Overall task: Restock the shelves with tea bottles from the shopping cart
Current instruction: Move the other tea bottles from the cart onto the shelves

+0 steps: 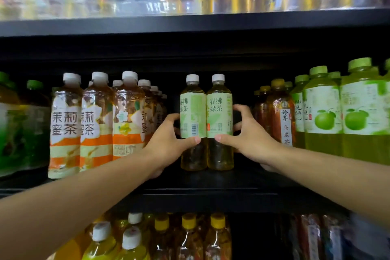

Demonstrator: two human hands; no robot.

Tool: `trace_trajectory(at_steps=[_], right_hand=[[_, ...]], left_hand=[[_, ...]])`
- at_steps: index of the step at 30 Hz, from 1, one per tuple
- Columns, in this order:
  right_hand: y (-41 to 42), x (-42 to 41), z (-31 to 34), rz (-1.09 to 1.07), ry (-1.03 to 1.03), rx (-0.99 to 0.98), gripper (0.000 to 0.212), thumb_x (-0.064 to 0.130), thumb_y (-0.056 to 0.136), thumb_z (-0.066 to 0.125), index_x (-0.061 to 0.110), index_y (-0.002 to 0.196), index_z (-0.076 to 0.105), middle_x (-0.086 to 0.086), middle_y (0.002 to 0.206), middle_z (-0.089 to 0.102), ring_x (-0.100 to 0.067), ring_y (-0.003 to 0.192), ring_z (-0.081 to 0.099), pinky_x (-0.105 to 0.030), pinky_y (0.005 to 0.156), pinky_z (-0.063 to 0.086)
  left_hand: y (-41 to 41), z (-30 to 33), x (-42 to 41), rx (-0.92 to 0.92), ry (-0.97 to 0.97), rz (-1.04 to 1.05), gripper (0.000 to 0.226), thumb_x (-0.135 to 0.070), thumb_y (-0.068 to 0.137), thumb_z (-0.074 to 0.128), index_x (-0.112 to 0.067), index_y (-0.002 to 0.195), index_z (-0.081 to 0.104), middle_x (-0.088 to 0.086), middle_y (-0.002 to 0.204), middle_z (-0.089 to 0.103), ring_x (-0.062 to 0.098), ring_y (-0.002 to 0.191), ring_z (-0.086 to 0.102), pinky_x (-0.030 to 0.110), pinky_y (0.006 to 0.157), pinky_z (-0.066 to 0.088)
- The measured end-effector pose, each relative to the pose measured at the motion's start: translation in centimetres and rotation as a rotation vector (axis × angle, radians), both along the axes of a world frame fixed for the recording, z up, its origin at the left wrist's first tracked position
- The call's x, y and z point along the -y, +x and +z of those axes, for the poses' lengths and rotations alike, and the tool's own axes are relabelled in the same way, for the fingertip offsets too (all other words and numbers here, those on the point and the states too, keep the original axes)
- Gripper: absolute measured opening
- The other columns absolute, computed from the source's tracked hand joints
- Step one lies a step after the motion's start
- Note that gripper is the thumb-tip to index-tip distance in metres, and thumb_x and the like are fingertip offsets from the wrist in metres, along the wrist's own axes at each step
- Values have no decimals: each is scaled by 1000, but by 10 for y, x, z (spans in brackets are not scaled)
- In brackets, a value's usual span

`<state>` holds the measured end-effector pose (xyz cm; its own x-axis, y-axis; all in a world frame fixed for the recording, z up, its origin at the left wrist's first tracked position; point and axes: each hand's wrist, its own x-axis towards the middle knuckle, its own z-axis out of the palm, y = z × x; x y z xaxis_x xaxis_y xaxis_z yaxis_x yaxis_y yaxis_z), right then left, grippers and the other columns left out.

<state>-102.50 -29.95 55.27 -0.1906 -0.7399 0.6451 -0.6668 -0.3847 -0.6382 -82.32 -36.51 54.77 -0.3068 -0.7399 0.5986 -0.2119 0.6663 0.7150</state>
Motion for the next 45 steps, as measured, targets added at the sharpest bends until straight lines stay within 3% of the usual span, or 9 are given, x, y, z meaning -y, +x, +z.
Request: trace_trajectory(at_steps=[5,9,13,18,23,32,38,41,45], right_hand=[[-9,31,-1,-110,-19,-63,81,32,83,82,33,140,25,1,116,60,-14,102,62,-24,72,48],[-17,59,0,-118,16,-36,76,28,87,79,34,135,22,-2,118,61,-18,105,61,-29,76,46],[-20,86,1,-137,24,-36,80,22,88,77,32,142,18,-4,120,63,-19,101,64,-24,68,46],[-23,116,-8,-140,-24,-16,92,13,86,78,36,151,16,-1,127,63,-20,113,62,-31,87,48],[-25,141,-7,-164,-30,-9,94,10,86,78,34,153,17,-2,134,62,-21,117,61,-28,88,46],[-29,172,-11,-208,-48,6,91,8,85,79,28,154,22,-7,139,58,-25,122,59,-26,90,43],[-35,181,-13,-194,-55,25,90,7,86,77,30,154,22,-8,139,57,-26,122,59,-34,97,48],[-34,181,-13,-195,-61,36,90,6,86,77,28,153,23,-9,141,54,-27,125,56,-39,102,48],[-31,180,-13,-205,-54,44,89,4,85,77,29,152,23,-10,141,53,-29,125,56,-43,104,48]], left_hand=[[-20,8,33,-25,69,8,71,-12,84,83,-28,134,35,-4,111,63,16,104,66,42,91,60],[-39,8,59,-60,80,42,70,-4,84,81,-32,122,28,2,110,65,21,99,68,42,90,60],[-57,3,81,-65,-20,116,71,-6,86,78,-30,126,26,5,120,64,23,106,65,43,97,55],[-72,-1,110,-45,-94,151,80,-2,86,75,-21,145,24,5,131,61,25,118,61,39,101,50],[-87,-5,133,-30,-87,199,89,3,83,76,-22,150,22,4,134,57,23,123,58,33,98,47],[-93,-2,160,128,-160,296,98,2,78,79,-9,155,21,23,136,54,39,120,56,43,101,45],[-102,-4,167,87,-121,297,98,6,81,75,-18,156,18,13,139,53,29,124,56,29,91,44],[-104,-7,166,56,-71,290,95,4,85,71,-26,157,15,10,144,51,17,113,53,24,86,42],[-105,-6,169,43,-39,290,85,7,91,63,-22,156,18,13,144,48,15,108,48,2,57,41]])
